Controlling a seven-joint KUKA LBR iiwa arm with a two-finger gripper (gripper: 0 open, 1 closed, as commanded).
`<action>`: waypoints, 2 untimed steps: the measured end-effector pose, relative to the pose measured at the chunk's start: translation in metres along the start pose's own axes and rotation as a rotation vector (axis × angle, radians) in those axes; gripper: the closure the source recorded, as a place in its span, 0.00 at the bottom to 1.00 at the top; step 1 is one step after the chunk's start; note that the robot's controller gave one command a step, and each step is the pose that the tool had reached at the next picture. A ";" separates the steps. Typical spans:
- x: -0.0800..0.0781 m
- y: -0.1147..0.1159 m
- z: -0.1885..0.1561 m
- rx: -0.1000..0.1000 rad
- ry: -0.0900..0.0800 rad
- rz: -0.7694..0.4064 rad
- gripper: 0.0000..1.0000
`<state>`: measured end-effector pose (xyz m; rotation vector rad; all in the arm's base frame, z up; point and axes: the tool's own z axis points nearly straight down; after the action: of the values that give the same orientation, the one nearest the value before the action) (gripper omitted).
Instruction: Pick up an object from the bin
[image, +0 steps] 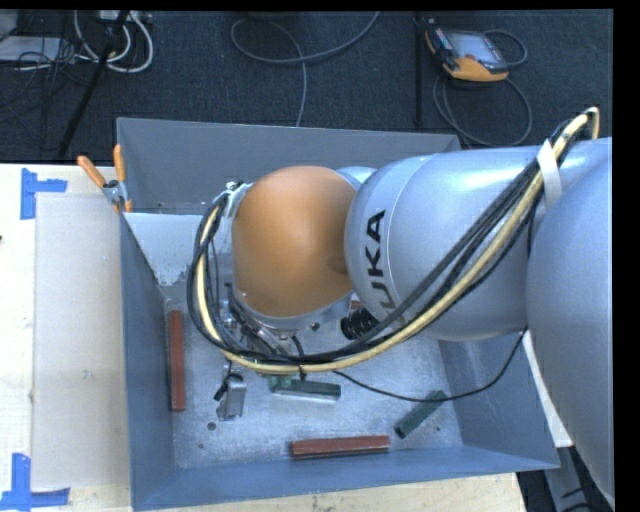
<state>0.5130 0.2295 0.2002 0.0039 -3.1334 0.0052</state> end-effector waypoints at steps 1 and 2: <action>0.013 -0.063 0.009 0.000 -0.003 0.112 0.00; -0.035 -0.118 0.135 0.000 -0.002 0.031 0.00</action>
Offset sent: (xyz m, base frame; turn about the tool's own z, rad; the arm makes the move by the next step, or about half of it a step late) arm -0.0124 -0.0599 -0.0072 0.1055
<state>0.5471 0.1110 0.0650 -0.0454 -3.1347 0.0060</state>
